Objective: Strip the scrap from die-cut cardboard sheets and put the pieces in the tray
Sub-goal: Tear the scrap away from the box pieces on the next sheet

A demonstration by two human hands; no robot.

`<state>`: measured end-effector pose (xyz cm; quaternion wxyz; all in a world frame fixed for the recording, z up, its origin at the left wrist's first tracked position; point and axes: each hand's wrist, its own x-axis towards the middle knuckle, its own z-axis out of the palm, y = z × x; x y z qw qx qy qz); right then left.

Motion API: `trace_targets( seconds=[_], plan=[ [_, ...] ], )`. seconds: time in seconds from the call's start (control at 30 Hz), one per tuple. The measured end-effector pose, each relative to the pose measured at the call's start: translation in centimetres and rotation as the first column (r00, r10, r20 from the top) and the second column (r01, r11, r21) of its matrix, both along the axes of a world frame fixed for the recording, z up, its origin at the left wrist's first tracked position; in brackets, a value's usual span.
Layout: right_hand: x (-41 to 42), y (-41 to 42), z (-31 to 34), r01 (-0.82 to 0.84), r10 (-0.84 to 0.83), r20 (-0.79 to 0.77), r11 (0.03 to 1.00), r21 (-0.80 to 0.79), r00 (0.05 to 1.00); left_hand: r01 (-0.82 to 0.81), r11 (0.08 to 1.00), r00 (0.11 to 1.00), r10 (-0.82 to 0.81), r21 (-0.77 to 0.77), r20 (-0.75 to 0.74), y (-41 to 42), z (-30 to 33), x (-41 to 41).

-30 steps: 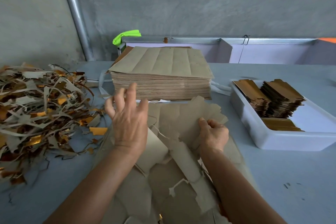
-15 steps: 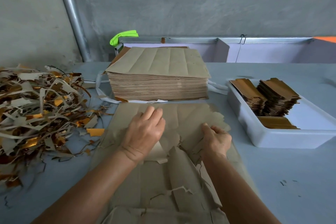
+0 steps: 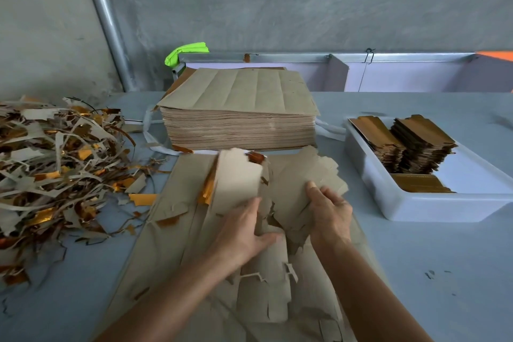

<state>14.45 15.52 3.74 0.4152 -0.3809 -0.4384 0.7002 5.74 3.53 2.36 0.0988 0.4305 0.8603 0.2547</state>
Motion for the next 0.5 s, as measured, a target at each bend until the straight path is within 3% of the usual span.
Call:
trace_targets(
  seconds=[0.07, 0.17, 0.3, 0.5],
  plan=[
    [0.2, 0.0, 0.2, -0.042, 0.043, -0.04, 0.999, 0.014, 0.998, 0.019, 0.999, 0.996, -0.016, -0.034, 0.084, 0.0, 0.2, -1.0],
    [0.4, 0.6, 0.6, -0.01, 0.012, -0.034, 0.999, 0.054, 0.999, 0.044, 0.997, 0.996, -0.038, -0.069, 0.085, -0.5, 0.7, -2.2],
    [0.3, 1.6, 1.3, 0.053, -0.052, -0.058, 0.998, 0.024, 0.997, 0.105, 0.993, 0.957, -0.116, 0.054, 0.266, -1.2, 1.6, -3.4],
    [0.7, 3.3, 1.9, 0.187, -0.188, -0.013, 0.981, -0.04, 0.982, 0.104, 0.986, 0.908, -0.147, 0.131, 0.391, -2.7, 2.9, -4.6]
  ],
)
